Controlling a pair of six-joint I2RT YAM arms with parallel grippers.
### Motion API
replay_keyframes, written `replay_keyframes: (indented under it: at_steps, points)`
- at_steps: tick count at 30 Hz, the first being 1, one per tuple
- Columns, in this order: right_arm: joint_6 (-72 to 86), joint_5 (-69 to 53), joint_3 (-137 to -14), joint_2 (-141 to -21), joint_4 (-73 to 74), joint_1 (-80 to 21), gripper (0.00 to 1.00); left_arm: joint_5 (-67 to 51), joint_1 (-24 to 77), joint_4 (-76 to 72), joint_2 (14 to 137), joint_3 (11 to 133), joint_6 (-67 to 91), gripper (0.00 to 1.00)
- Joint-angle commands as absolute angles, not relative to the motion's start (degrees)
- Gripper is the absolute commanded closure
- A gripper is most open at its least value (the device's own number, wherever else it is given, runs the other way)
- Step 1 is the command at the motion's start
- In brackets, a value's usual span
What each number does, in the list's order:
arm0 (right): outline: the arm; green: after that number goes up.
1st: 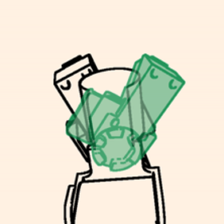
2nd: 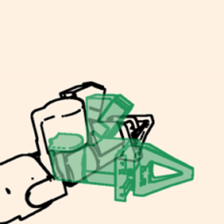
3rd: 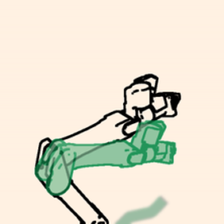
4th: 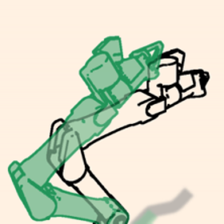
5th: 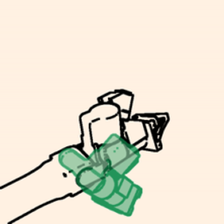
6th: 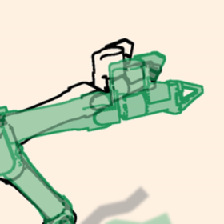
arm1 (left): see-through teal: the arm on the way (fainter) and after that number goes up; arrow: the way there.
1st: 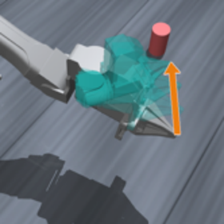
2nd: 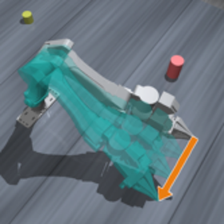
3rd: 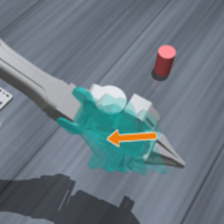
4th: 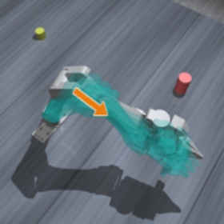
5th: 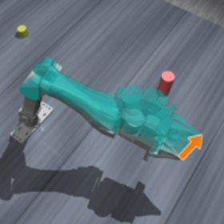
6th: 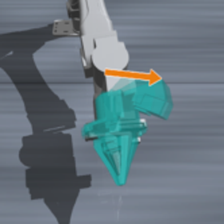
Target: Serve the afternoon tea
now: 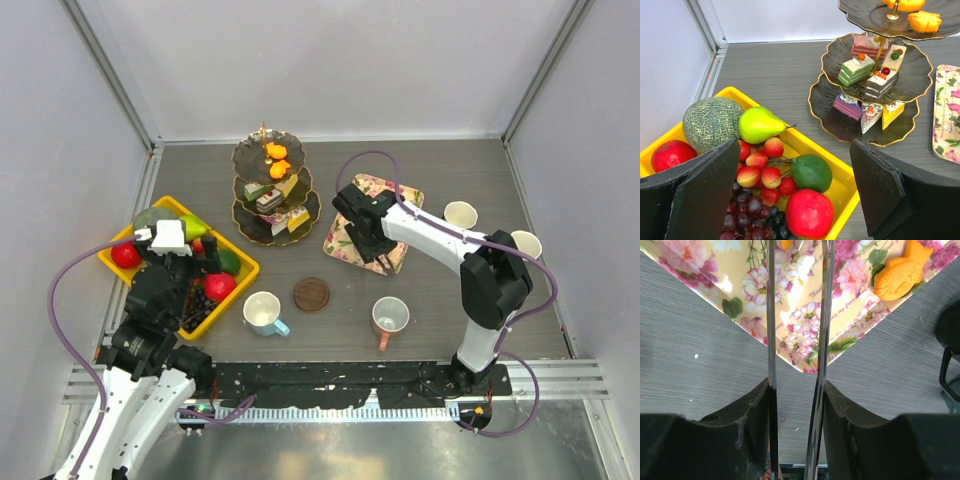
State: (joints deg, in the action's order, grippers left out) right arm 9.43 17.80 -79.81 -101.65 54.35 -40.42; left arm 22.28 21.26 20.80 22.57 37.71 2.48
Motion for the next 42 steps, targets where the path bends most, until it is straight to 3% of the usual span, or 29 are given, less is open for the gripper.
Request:
replay_keyframes:
  at_steps: [1,14,27,42]
  points:
    - [9.05,21.09,-83.41,-97.30,55.63,-40.87,0.62,22.24,21.09,17.84,21.88,37.88,2.11,0.01]
    - [3.69,26.36,-102.11,-90.18,60.55,-48.77,0.62,22.76,21.01,17.84,21.62,37.79,2.20,0.01]
    - [-5.79,21.18,-130.76,-102.56,58.80,-57.56,0.61,25.57,21.01,17.93,21.01,37.79,2.11,0.01]
    - [-13.79,23.98,-127.00,-109.33,42.72,-57.83,0.61,25.58,21.09,17.84,20.92,37.79,2.11,0.01]
